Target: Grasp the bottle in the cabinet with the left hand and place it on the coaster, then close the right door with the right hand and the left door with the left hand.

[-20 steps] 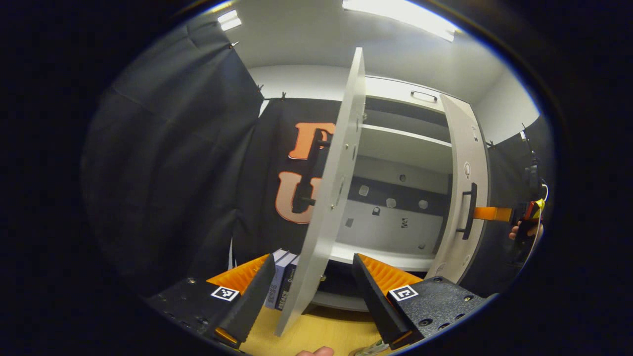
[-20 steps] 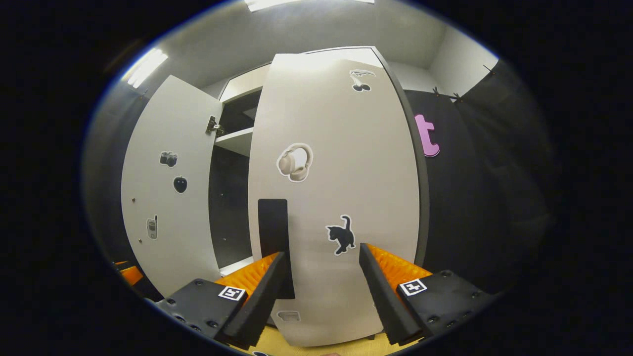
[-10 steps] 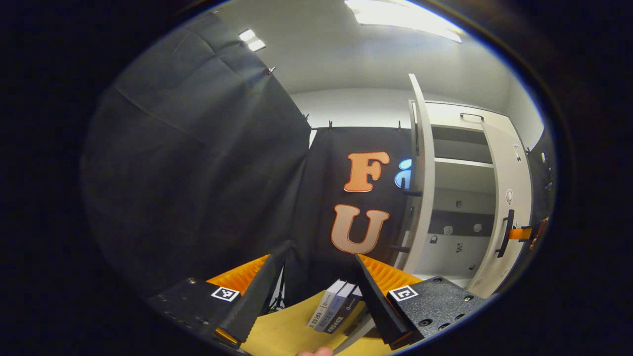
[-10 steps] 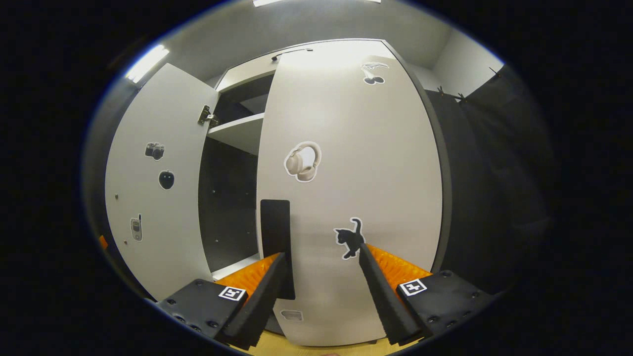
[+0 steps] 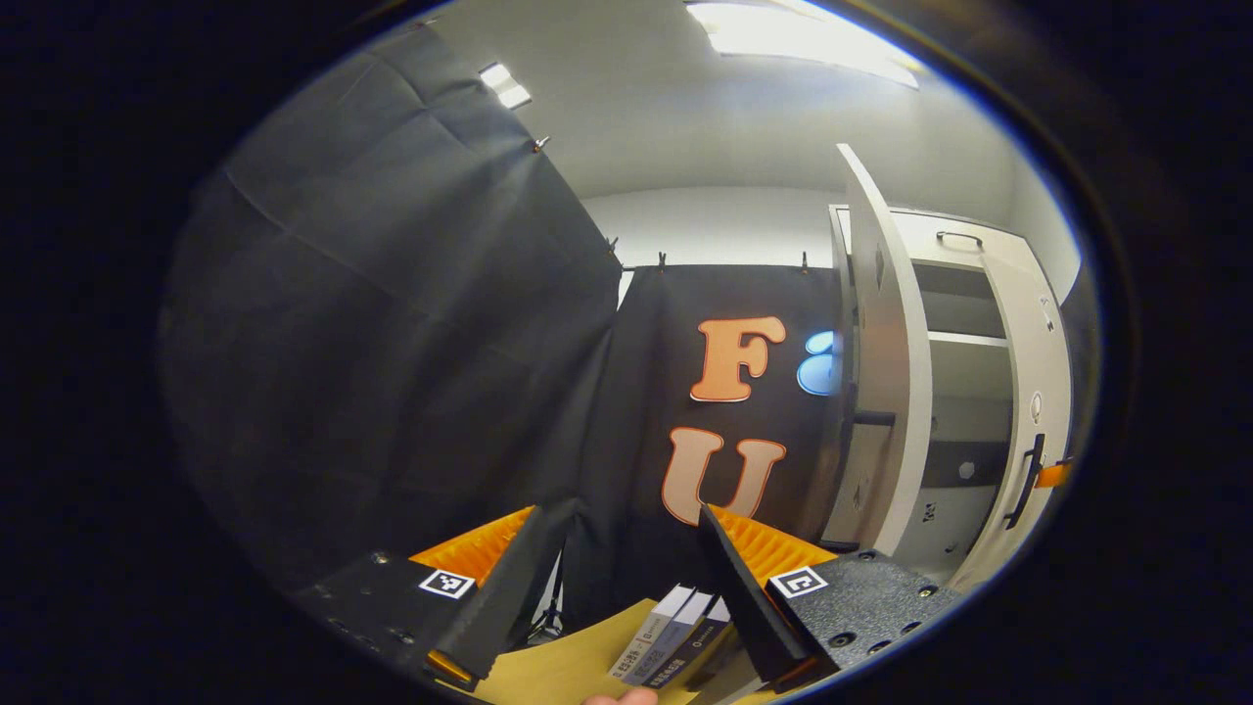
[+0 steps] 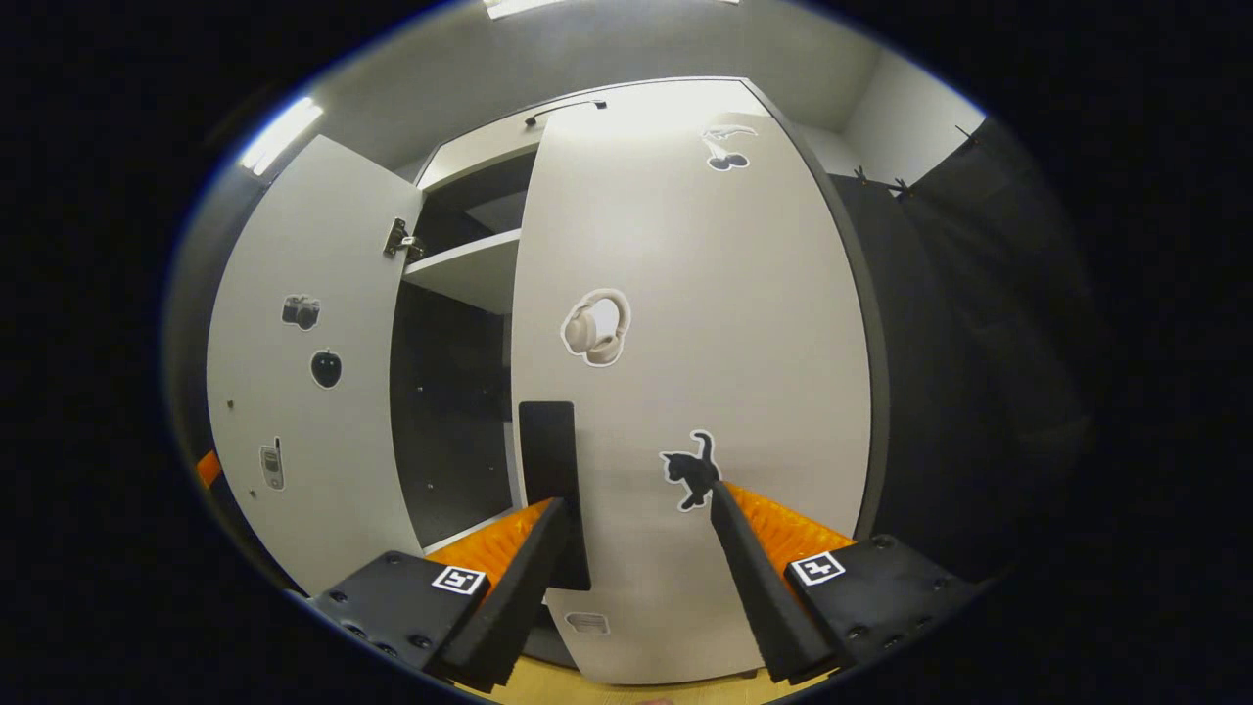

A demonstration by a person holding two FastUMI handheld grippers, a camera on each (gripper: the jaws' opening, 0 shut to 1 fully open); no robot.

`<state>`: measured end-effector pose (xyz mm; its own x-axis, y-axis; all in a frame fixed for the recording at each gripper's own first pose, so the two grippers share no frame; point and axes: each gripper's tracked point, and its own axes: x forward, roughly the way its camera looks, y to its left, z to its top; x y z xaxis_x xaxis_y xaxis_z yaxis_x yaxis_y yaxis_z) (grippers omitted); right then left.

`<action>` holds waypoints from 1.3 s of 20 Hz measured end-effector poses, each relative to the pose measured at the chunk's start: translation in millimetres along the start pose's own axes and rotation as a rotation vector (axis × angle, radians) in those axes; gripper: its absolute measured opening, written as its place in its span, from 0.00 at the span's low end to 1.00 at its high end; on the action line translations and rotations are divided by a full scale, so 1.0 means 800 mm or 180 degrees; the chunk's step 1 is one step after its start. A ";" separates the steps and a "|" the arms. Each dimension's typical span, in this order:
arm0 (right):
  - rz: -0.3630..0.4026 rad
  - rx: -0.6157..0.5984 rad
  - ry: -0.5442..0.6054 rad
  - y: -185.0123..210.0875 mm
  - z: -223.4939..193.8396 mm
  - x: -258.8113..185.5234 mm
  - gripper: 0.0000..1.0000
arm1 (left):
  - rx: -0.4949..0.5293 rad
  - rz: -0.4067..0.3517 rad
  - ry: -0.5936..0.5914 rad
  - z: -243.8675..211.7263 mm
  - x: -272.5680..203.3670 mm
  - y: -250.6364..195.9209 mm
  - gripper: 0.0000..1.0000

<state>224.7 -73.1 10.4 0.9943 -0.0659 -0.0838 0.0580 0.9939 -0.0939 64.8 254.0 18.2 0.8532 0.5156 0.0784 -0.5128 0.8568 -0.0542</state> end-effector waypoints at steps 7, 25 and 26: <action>-0.0236 -0.0085 0.0026 -0.046 -0.004 -0.073 0.97 | -0.0064 -0.0396 -0.0012 0.007 0.045 -0.054 0.94; -0.0604 0.0067 0.0085 -0.159 -0.032 -0.155 0.97 | -0.0032 -0.0492 0.0107 0.001 0.014 -0.114 0.92; -0.0612 0.0044 0.0090 -0.162 -0.032 -0.157 0.97 | -0.0044 -0.0527 0.0114 0.000 0.010 -0.124 0.92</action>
<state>89.7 -196.3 7.5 0.9619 -0.2570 -0.0935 0.2480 0.9639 -0.0971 122.2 172.9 24.2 0.9290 0.3666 0.0518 -0.3637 0.9298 -0.0572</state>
